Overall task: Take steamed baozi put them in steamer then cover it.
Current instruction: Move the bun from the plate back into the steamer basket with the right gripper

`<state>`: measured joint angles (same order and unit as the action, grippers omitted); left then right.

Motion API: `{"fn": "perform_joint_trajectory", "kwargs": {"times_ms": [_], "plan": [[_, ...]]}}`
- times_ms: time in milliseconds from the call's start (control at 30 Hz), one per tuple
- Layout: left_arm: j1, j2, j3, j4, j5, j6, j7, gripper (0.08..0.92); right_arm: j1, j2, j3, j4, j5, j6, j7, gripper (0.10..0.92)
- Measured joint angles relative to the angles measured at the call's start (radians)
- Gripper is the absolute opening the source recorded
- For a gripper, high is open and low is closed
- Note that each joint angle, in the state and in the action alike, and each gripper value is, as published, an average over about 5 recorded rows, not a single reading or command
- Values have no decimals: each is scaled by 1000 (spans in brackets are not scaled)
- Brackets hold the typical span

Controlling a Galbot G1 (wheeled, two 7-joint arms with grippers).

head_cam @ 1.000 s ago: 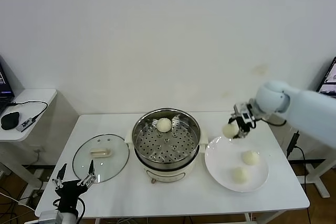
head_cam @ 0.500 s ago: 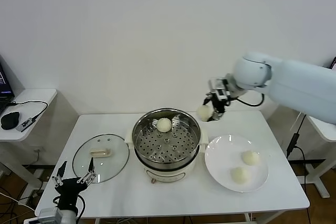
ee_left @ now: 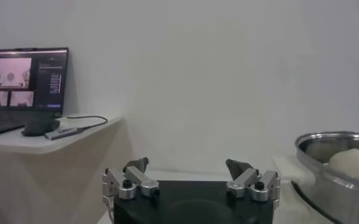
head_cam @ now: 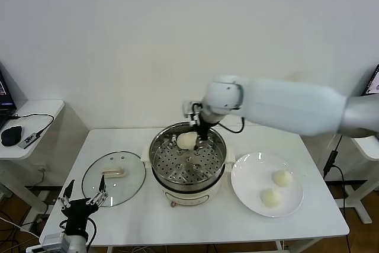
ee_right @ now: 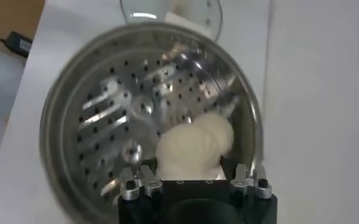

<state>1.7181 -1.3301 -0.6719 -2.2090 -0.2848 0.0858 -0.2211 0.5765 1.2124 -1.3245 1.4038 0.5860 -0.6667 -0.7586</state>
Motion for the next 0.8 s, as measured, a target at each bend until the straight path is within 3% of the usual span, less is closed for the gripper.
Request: {"fn": "perform_joint_trajectory", "kwargs": {"times_ms": [800], "plan": [[-7, 7, -7, 6, -1, -1, 0, 823, -135, 182, 29, -177, 3, -50, 62, 653]]}}
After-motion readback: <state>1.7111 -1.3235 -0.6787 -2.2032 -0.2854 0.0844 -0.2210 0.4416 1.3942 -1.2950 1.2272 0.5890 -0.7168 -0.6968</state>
